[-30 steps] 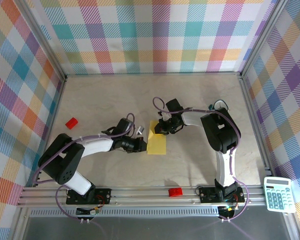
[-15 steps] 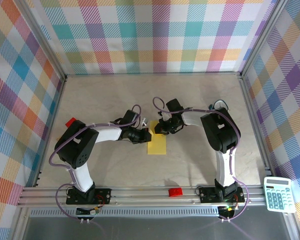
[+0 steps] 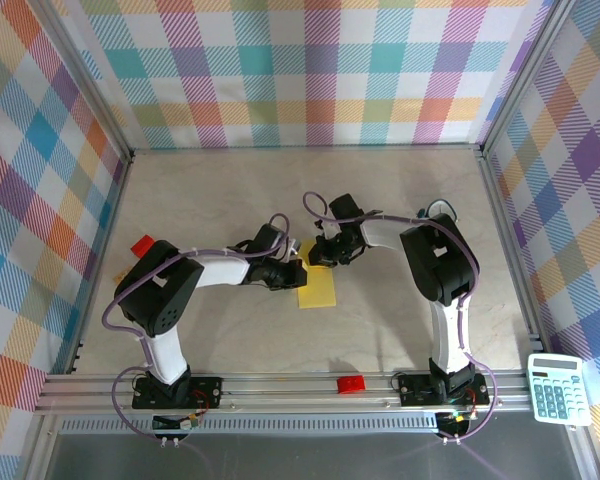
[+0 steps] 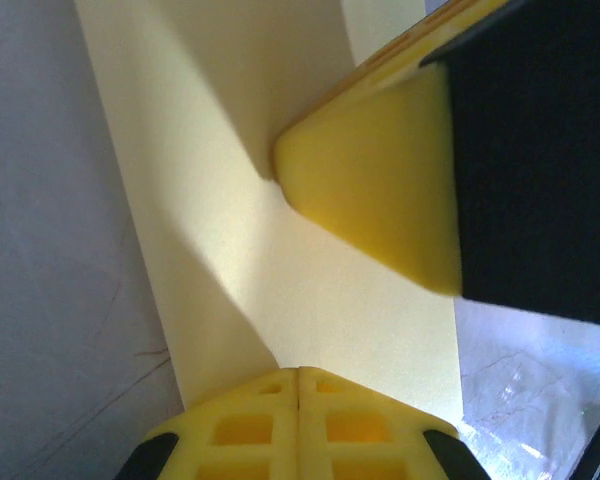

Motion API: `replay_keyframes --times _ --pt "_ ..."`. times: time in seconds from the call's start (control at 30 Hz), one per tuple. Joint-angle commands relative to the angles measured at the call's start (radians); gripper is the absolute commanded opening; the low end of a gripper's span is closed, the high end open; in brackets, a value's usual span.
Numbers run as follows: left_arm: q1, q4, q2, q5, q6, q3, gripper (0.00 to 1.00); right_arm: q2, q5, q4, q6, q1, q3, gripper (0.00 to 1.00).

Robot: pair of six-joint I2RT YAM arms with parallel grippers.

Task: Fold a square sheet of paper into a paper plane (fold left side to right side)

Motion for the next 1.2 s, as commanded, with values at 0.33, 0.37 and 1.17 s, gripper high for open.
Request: replay_keyframes --times 0.33,0.37,1.17 --pt "-0.015 -0.016 -0.02 -0.053 -0.035 -0.049 0.0 -0.224 -0.01 0.069 0.134 0.026 -0.226 0.0" --pt "-0.015 -0.018 -0.019 -0.05 -0.03 -0.045 0.0 -0.226 -0.019 0.091 0.147 0.038 -0.244 0.0" --pt "0.032 0.097 -0.03 0.073 -0.052 0.014 0.0 -0.12 0.1 0.053 0.128 0.094 -0.32 0.0"
